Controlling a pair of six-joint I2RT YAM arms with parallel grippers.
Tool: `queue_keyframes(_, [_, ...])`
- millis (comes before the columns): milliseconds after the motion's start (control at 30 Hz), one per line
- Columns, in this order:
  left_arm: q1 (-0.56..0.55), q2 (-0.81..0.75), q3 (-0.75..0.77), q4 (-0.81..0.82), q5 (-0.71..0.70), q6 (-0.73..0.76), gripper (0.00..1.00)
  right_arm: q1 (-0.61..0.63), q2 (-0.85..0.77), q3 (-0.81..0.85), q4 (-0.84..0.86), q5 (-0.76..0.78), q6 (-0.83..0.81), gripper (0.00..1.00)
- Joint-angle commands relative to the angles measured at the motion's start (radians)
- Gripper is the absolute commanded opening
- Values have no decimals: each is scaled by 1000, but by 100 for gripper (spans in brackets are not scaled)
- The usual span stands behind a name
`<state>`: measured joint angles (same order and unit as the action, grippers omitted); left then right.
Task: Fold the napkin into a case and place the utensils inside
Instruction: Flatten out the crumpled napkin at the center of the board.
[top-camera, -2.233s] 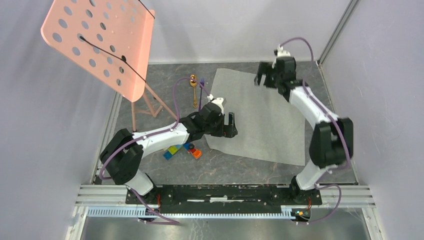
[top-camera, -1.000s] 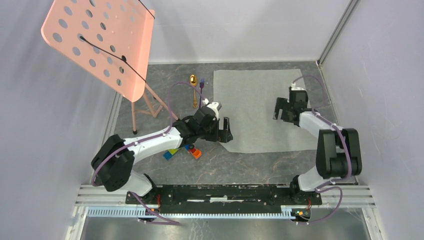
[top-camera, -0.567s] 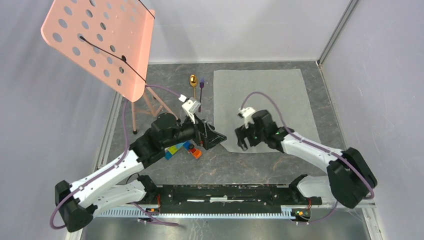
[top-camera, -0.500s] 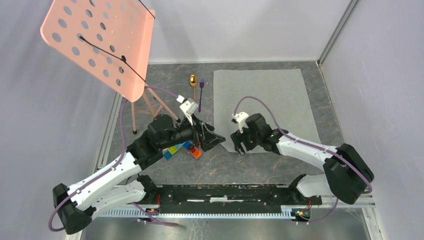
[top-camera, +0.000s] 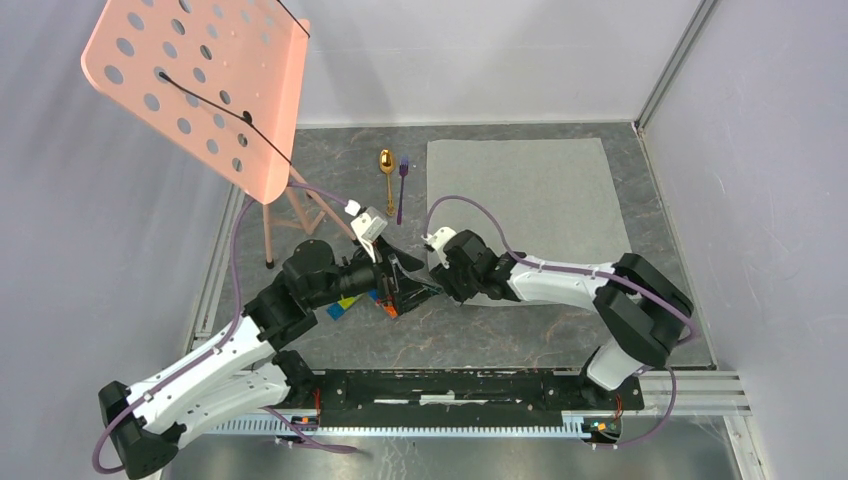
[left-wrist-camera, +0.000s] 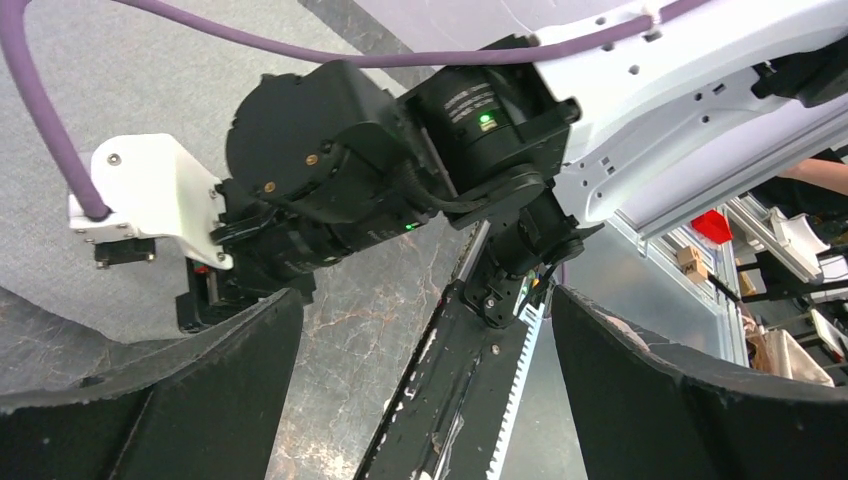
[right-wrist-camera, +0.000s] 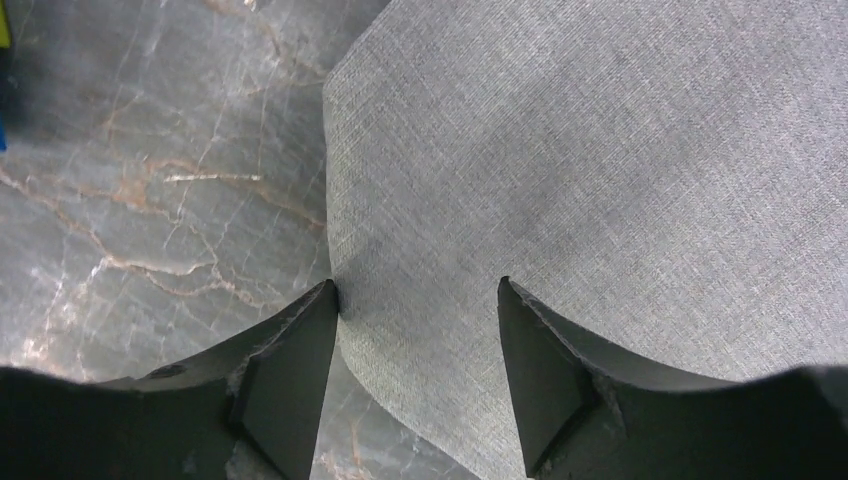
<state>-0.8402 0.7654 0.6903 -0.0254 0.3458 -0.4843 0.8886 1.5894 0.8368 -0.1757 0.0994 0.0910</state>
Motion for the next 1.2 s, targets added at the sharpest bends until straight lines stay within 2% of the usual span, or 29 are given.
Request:
queue_keyframes(0, [-3, -42, -5, 52, 9, 63, 100, 7, 32, 54, 24, 92, 30, 60])
queue_keyframes(200, [-3, -33, 5, 30, -11, 85, 100, -7, -26, 63, 38, 52, 32, 34])
queue_keyframes(333, [-3, -24, 6, 31, -18, 88, 100, -150, -67, 38, 70, -94, 70, 17])
queue_keyframes(367, [-4, -21, 5, 30, -20, 86, 100, -198, -59, 31, 79, -199, 94, 17])
queue_keyframes(400, [-4, -16, 6, 31, -23, 84, 100, -270, -39, 27, 92, -342, 128, 22])
queue_keyframes(433, [-3, -14, 7, 30, -24, 83, 100, -323, -15, 20, 138, -531, 156, 34])
queue_keyframes(467, [-3, -10, 7, 30, -23, 81, 100, -363, 21, 8, 202, -780, 203, 40])
queue_keyframes(500, [-3, -7, 7, 31, -21, 78, 100, -381, 51, 10, 227, -924, 252, 42])
queue_keyframes(533, [-3, -5, 5, 32, -22, 76, 100, -392, 52, 16, 187, -903, 256, 42])
queue_keyframes(633, [-3, 2, -7, 43, -33, 65, 100, -394, -40, 60, -54, -502, 136, 50])
queue_keyframes(667, [-4, 8, -9, 46, -38, 60, 100, -395, -66, 55, -60, -454, 118, 50])
queue_keyframes(767, [-3, 31, -15, 62, -28, 44, 100, -370, -121, 20, -32, -509, 40, 59])
queue_keyframes(867, [-3, 46, -14, 77, -5, 46, 100, -312, -135, -9, -35, -502, 6, 66])
queue_keyframes(967, [-3, 69, -7, 49, -27, 42, 100, -359, -187, -88, -26, -428, 164, 70])
queue_keyframes(1033, [-3, 111, 15, -29, -99, 10, 100, -422, -252, -143, -28, -406, 240, 71])
queue_keyframes(1100, [-3, 177, 28, -89, -183, -51, 100, -460, -342, -175, -59, -274, 258, 77])
queue_keyframes(1167, [-4, 252, 47, -110, -163, -81, 100, -492, -415, -181, -127, -32, 256, 85])
